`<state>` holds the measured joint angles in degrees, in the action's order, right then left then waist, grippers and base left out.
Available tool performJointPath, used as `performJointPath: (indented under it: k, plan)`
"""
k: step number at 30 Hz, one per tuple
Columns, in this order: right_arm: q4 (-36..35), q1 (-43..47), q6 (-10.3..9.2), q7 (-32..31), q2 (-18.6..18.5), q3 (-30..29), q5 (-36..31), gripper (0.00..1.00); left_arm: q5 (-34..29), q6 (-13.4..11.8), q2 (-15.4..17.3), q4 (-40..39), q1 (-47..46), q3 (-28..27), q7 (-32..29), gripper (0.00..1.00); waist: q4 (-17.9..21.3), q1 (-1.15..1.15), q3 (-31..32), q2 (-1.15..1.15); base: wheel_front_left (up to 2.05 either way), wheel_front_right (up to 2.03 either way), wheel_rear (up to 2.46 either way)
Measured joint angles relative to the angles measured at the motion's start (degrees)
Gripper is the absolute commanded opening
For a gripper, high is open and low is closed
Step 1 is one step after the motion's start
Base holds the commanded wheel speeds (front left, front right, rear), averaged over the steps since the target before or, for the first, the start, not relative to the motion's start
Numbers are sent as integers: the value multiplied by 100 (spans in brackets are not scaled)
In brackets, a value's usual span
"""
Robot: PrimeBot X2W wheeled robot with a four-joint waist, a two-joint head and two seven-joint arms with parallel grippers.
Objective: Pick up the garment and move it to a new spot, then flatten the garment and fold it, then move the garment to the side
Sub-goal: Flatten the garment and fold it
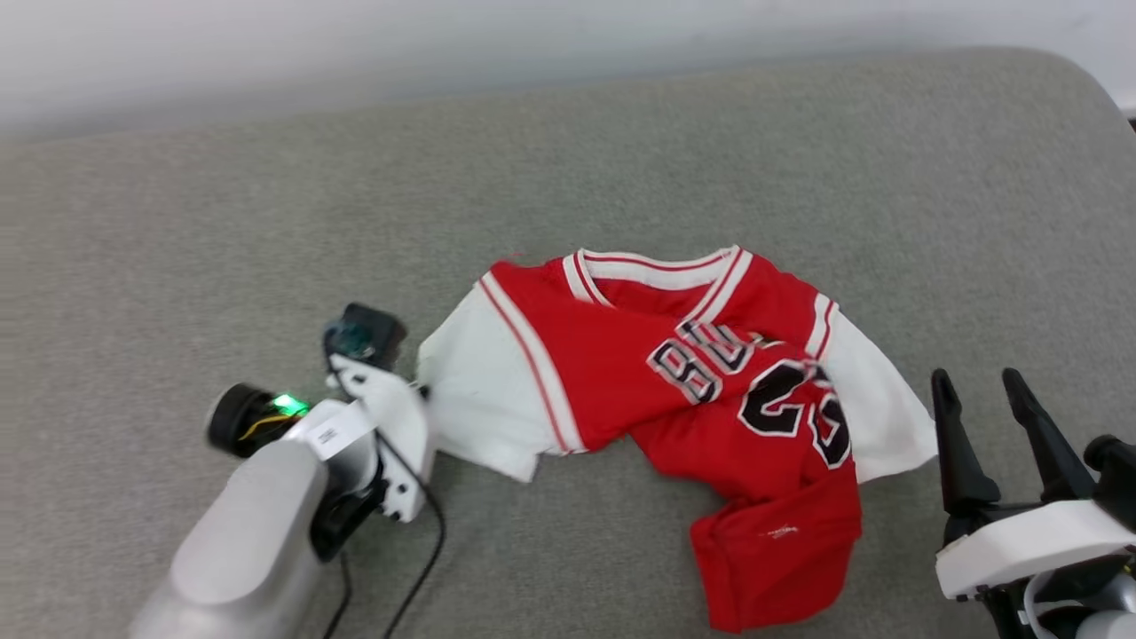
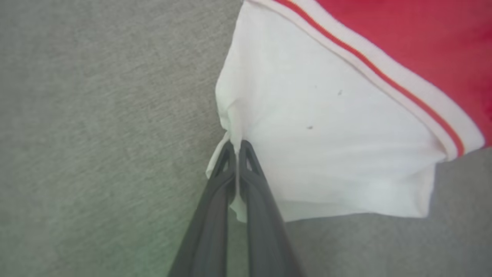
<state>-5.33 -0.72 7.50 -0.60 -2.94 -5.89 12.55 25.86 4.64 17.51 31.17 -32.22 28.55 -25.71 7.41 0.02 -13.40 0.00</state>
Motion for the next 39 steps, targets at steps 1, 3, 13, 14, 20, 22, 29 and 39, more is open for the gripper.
performJointPath:
  k: [1, 3, 13, 14, 20, 22, 29, 39]
  plan:
    - [0, 24, 0, -25, 0, -49, 0, 100, -14, -46, 110, -123, 110, -25, 26, 0, -45, 0, 55, 0, 0, 0, 0]
    - [5, 84, 0, -74, 0, -132, -15, 100, -25, -147, 302, -414, 338, -93, 70, 0, -136, 0, 165, 0, 0, 0, 0]
    - [-37, 330, 0, -356, 1, -371, -94, 100, 261, -756, 911, -1786, 1622, -533, -180, 0, -619, -1, 571, 0, 0, 0, 0]
    - [-43, 333, 1, -375, 1, -367, -93, 100, 327, -816, 929, -1839, 1759, -590, -189, 0, -640, -1, 595, 0, 0, 0, 0]
    - [-58, 437, 0, -519, 1, -393, -104, 100, 612, -1109, 688, -1994, 2498, -780, 253, 100, -714, -2, 743, 0, 0, 0, 0]
    - [-56, 447, 0, -568, 1, -416, -123, 100, 608, -1177, 569, -2031, 2541, -831, 564, 100, -727, -2, 797, 0, 0, 0, 0]
    - [-26, 460, 0, -758, 1, -580, -202, 100, 342, -1228, 320, -2240, 2594, -903, 1872, 100, -787, -2, 971, 0, 0, 0, 0]
    - [352, 373, 0, -1196, -96, -776, -145, 100, -38, -1271, 0, -2658, 2579, -927, 3538, 100, -964, -2, 1069, 0, 0, 0, 0]
